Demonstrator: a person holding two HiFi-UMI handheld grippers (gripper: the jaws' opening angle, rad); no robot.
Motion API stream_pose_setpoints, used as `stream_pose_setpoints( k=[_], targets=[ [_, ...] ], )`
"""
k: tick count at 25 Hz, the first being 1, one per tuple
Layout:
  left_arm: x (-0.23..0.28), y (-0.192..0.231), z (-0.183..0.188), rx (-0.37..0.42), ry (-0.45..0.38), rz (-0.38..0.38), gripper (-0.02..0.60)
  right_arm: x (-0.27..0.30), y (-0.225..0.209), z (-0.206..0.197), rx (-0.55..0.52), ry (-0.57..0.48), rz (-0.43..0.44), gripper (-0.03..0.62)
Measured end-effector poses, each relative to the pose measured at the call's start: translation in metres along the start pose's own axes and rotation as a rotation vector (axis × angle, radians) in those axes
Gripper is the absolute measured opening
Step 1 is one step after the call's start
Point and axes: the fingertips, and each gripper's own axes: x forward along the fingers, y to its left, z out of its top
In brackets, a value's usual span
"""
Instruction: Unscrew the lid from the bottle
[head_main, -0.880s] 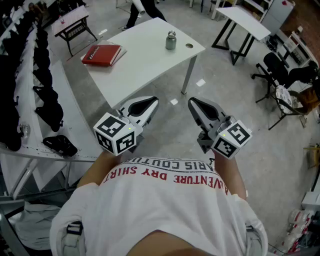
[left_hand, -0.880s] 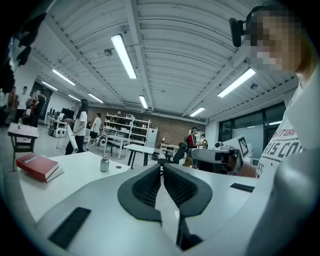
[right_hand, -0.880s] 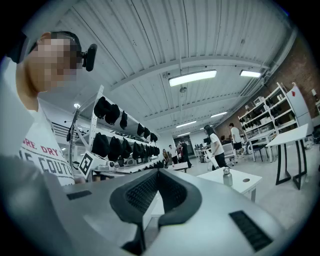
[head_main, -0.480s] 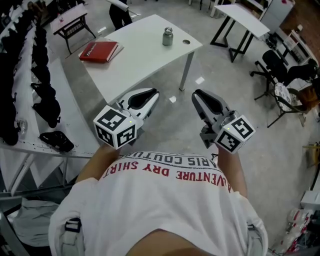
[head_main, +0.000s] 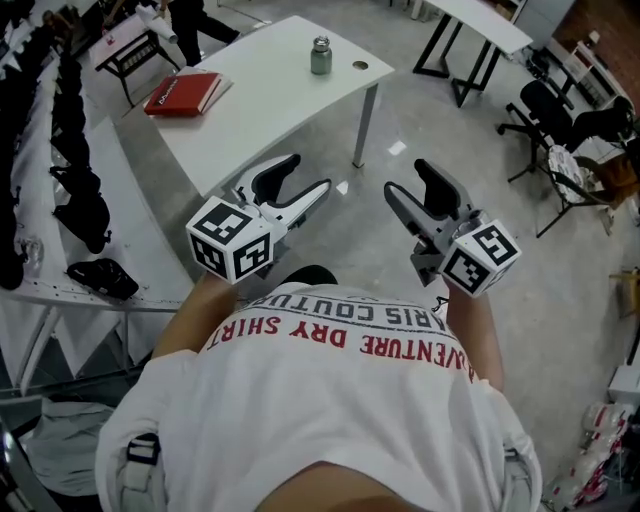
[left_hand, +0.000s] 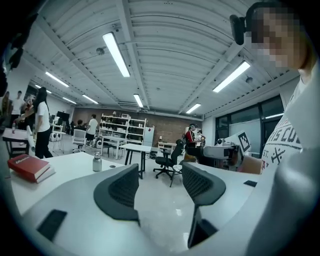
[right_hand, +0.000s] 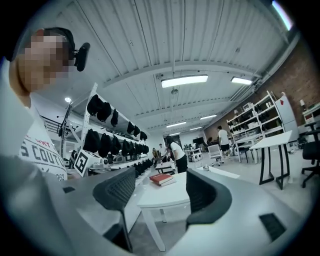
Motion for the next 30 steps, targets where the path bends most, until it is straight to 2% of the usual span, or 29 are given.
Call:
stream_pose_setpoints(
  k=[5, 12, 19, 30],
  targets=[
    [0.014, 0.019, -0.014, -0.021, 0.024, 0.012, 0.312, 0.015, -0.011, -0.013, 0.003, 0.027, -0.003, 0.308],
    [0.048, 0.067, -0.016, -0.045, 0.04, 0.038, 0.324, 0.051, -0.048, -0.013, 0.017, 0.056, -0.005, 0.308],
    [0.118, 0.135, -0.016, -0.063, 0.072, 0.055, 0.328, 0.107, -0.126, -0.014, 0.055, 0.077, -0.014, 0.308],
    [0.241, 0.271, -0.017, -0.08, 0.129, 0.093, 0.339, 0.23, -0.252, -0.014, 0.119, 0.149, 0.013, 0.308]
  ],
)
